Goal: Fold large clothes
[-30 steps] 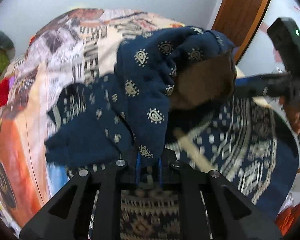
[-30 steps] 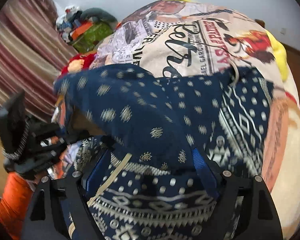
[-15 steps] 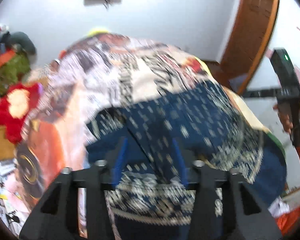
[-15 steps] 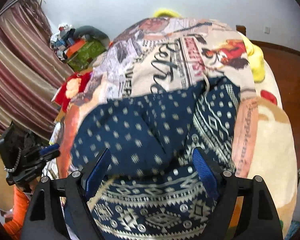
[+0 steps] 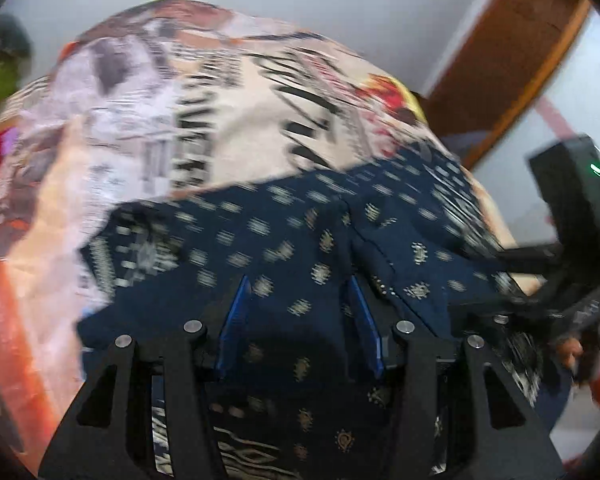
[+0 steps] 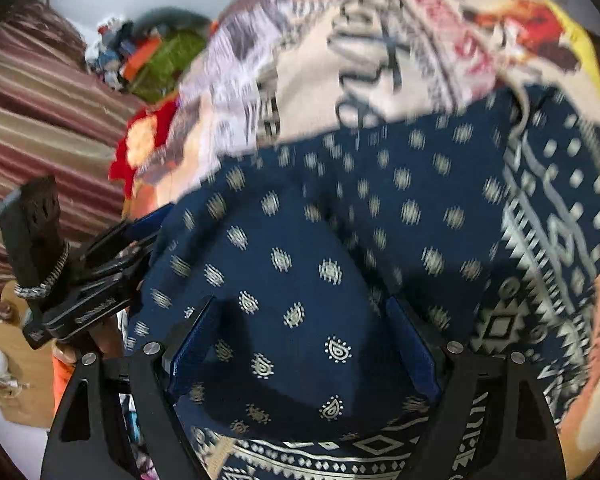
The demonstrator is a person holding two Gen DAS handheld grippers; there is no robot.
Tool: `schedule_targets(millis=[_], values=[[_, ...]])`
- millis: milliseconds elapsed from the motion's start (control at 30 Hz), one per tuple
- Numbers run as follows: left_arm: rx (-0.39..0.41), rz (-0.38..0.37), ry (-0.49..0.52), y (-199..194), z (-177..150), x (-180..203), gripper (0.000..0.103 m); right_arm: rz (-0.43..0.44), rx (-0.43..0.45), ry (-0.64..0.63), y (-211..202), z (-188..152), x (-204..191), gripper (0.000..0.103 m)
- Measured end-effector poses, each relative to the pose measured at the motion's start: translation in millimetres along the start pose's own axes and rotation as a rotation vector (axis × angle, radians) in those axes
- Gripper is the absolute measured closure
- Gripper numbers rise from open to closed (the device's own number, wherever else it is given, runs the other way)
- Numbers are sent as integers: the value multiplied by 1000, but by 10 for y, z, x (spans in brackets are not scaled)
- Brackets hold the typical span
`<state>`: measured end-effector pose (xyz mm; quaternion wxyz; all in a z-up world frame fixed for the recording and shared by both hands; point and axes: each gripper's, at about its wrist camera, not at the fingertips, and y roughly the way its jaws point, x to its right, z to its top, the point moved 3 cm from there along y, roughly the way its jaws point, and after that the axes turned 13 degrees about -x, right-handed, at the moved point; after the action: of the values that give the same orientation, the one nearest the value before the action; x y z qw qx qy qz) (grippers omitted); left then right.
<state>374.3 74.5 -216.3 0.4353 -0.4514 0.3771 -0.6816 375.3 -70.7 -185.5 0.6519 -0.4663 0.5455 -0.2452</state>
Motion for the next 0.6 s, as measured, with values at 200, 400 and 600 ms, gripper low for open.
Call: schedule_targets(millis=[200,400,600], values=[[-83,19,176,108,-446,439,53,-102,-71,-106,99,-334,70,20],[-95,113,174,149,-829,534,53,-190,-42,-171,-16,-720,78,20],[-18,111,52,-309,-1030,359,50,-267,34,-170,-273,-1153,58,20]])
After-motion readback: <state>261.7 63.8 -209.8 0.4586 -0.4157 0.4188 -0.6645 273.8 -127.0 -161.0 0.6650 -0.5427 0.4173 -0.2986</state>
